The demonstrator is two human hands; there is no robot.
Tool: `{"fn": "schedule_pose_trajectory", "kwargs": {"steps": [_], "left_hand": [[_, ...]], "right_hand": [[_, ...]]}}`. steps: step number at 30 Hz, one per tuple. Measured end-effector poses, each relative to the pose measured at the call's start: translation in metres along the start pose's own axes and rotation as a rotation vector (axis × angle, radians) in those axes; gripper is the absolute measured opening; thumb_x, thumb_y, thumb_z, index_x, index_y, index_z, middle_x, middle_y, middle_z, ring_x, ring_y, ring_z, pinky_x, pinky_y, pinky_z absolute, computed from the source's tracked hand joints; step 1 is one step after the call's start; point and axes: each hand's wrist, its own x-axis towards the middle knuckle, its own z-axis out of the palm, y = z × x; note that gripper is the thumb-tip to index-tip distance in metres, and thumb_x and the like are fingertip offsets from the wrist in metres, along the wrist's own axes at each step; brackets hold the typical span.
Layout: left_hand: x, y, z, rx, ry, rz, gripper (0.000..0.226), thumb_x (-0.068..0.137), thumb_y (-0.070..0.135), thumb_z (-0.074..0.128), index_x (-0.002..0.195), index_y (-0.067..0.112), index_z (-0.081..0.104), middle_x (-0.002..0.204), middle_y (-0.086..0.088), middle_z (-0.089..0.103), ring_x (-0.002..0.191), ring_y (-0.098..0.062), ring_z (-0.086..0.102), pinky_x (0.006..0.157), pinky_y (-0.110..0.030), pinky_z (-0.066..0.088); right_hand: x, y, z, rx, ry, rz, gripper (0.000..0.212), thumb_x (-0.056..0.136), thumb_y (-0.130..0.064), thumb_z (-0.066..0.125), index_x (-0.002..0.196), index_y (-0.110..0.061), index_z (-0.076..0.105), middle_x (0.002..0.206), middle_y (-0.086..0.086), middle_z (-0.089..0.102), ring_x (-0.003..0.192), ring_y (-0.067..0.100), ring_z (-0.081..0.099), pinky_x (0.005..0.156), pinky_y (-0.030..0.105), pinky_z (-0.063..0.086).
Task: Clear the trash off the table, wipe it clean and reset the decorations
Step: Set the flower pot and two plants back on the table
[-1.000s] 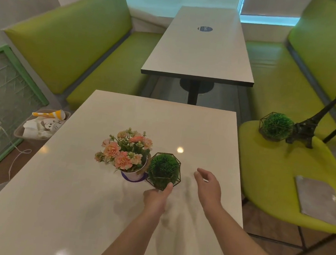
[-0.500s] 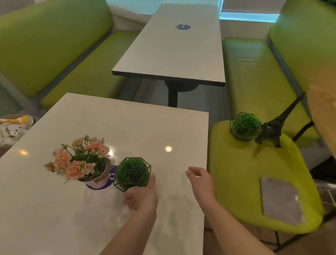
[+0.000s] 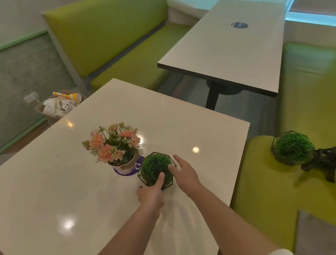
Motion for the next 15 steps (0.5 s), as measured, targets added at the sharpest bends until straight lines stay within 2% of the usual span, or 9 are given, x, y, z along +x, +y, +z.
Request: {"fn": "schedule_pose_trajectory", "kwargs": {"steps": [1, 2, 5, 6, 8, 10, 11, 15], "left_hand": [[0.003, -0.001, -0.001, 0.03, -0.03, 0.009, 0.106, 0.058, 0.063, 0.082, 0.139, 0.008, 0.041, 0.126, -0.01, 0.057, 0.105, -0.03, 0.059, 0.06, -0.034, 0.057], [0.004, 0.0, -0.003, 0.055, -0.059, 0.016, 0.097, 0.062, 0.062, 0.08, 0.135, 0.008, 0.046, 0.122, -0.009, 0.059, 0.1, -0.026, 0.059, 0.061, -0.033, 0.056], [0.006, 0.007, -0.012, 0.083, -0.096, 0.037, 0.072, 0.077, 0.053, 0.075, 0.129, 0.008, 0.053, 0.116, -0.008, 0.06, 0.084, -0.018, 0.056, 0.077, -0.038, 0.056], [0.008, 0.008, -0.014, 0.087, -0.103, 0.038, 0.071, 0.079, 0.05, 0.074, 0.132, 0.008, 0.051, 0.119, -0.008, 0.06, 0.087, -0.018, 0.056, 0.081, -0.039, 0.055], [0.013, 0.014, -0.022, 0.078, -0.118, 0.053, 0.081, 0.08, 0.049, 0.074, 0.143, 0.009, 0.04, 0.132, -0.01, 0.055, 0.107, -0.025, 0.057, 0.093, -0.043, 0.052], [0.015, 0.019, -0.029, 0.078, -0.118, 0.074, 0.09, 0.082, 0.047, 0.072, 0.151, 0.011, 0.026, 0.145, -0.011, 0.046, 0.127, -0.032, 0.049, 0.102, -0.048, 0.046], [0.017, 0.021, -0.033, 0.073, -0.126, 0.079, 0.09, 0.083, 0.046, 0.071, 0.152, 0.012, 0.025, 0.147, -0.011, 0.044, 0.13, -0.032, 0.046, 0.104, -0.047, 0.045], [0.013, 0.025, -0.044, 0.047, -0.253, 0.077, 0.062, 0.09, 0.043, 0.065, 0.141, 0.013, 0.044, 0.136, -0.007, 0.054, 0.128, -0.029, 0.048, 0.094, -0.039, 0.043]], "right_hand": [[0.002, -0.002, 0.002, -0.011, -0.026, -0.003, 0.051, 0.101, -0.031, 0.049, 0.15, -0.025, 0.035, 0.155, -0.004, 0.036, 0.141, 0.017, 0.033, 0.11, 0.028, 0.028], [0.004, -0.004, 0.004, -0.018, -0.043, -0.009, 0.052, 0.102, -0.03, 0.047, 0.152, -0.025, 0.033, 0.156, -0.004, 0.034, 0.142, 0.018, 0.032, 0.111, 0.028, 0.027], [0.007, -0.004, 0.012, -0.042, -0.035, -0.019, 0.052, 0.102, -0.026, 0.047, 0.152, -0.021, 0.032, 0.154, 0.002, 0.035, 0.14, 0.021, 0.034, 0.11, 0.03, 0.03], [0.007, -0.003, 0.013, -0.046, -0.012, -0.017, 0.052, 0.101, -0.024, 0.049, 0.15, -0.019, 0.035, 0.151, 0.005, 0.037, 0.137, 0.022, 0.038, 0.106, 0.029, 0.033], [0.006, 0.0, 0.018, -0.036, 0.037, -0.005, 0.051, 0.097, -0.021, 0.054, 0.146, -0.015, 0.041, 0.143, 0.011, 0.043, 0.129, 0.024, 0.046, 0.098, 0.028, 0.039], [0.005, 0.007, 0.023, 0.006, 0.085, 0.029, 0.055, 0.093, -0.024, 0.061, 0.145, -0.015, 0.043, 0.136, 0.011, 0.048, 0.122, 0.024, 0.051, 0.094, 0.028, 0.042], [0.003, 0.009, 0.028, 0.038, 0.103, 0.045, 0.057, 0.091, -0.025, 0.064, 0.144, -0.016, 0.044, 0.134, 0.01, 0.05, 0.119, 0.023, 0.052, 0.091, 0.027, 0.043], [-0.006, 0.014, 0.045, 0.135, 0.175, 0.08, 0.06, 0.086, -0.031, 0.071, 0.14, -0.017, 0.049, 0.124, 0.008, 0.054, 0.109, 0.019, 0.056, 0.082, 0.025, 0.042]]}}
